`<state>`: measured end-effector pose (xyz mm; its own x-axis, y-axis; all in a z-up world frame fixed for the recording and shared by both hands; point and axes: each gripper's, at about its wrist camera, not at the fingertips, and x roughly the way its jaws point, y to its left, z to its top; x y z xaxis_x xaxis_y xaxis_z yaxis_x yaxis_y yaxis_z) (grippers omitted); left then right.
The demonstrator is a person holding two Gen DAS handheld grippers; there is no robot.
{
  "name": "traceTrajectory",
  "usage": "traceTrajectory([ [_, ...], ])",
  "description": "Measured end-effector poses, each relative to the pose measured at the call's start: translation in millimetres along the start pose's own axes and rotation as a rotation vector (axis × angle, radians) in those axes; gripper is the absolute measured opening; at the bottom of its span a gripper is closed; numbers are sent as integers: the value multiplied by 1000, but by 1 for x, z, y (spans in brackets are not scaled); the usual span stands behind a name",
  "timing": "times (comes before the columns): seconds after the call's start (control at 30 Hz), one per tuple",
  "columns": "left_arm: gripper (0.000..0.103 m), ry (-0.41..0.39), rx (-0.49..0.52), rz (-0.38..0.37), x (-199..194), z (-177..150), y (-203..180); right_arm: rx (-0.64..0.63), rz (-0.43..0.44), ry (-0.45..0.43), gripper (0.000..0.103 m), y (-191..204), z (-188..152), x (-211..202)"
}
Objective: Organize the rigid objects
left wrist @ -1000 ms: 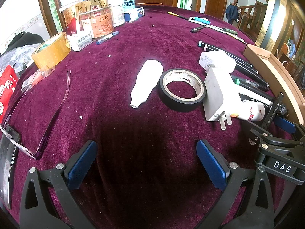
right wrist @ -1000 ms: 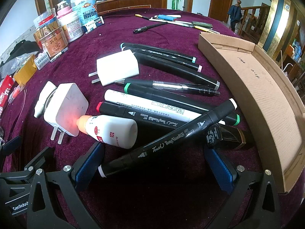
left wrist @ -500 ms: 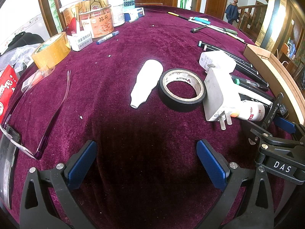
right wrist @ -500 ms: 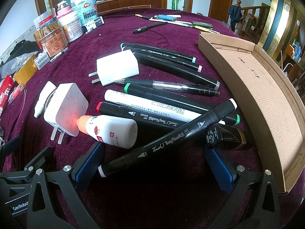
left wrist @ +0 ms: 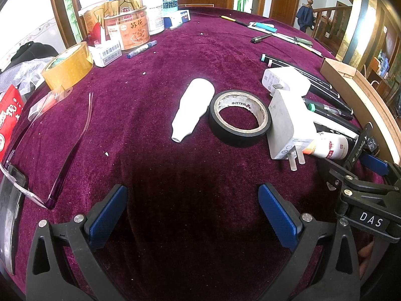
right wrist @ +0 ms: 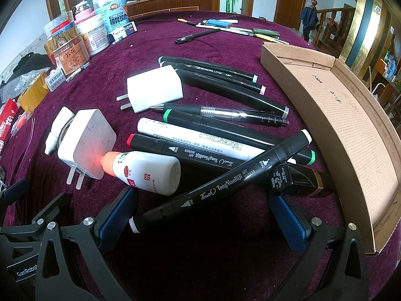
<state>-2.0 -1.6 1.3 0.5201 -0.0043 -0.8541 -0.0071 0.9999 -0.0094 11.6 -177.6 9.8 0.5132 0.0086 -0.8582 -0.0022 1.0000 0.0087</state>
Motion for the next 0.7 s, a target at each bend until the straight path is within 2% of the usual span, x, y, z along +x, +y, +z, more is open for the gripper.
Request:
traceTrajectory([
  [0.1,103,0,0,-1,0,0,0,-21,13,11,101,0,0,-1],
  [0.33,103,7,33,-28,-2,-2,2,-174,141,118,102,-3,4,-4],
  [0.43,103,26,43,-37,-4,-5,5,-232,162,191,102,-4,0,-6],
  [0.53,103,33,37,-52,-9,-8,12,-259,233,227,98,-11,-11,-22],
  [0.7,103,15,-34,-82,-26,-1,35,-362,260,143,96,-17,-21,-64],
])
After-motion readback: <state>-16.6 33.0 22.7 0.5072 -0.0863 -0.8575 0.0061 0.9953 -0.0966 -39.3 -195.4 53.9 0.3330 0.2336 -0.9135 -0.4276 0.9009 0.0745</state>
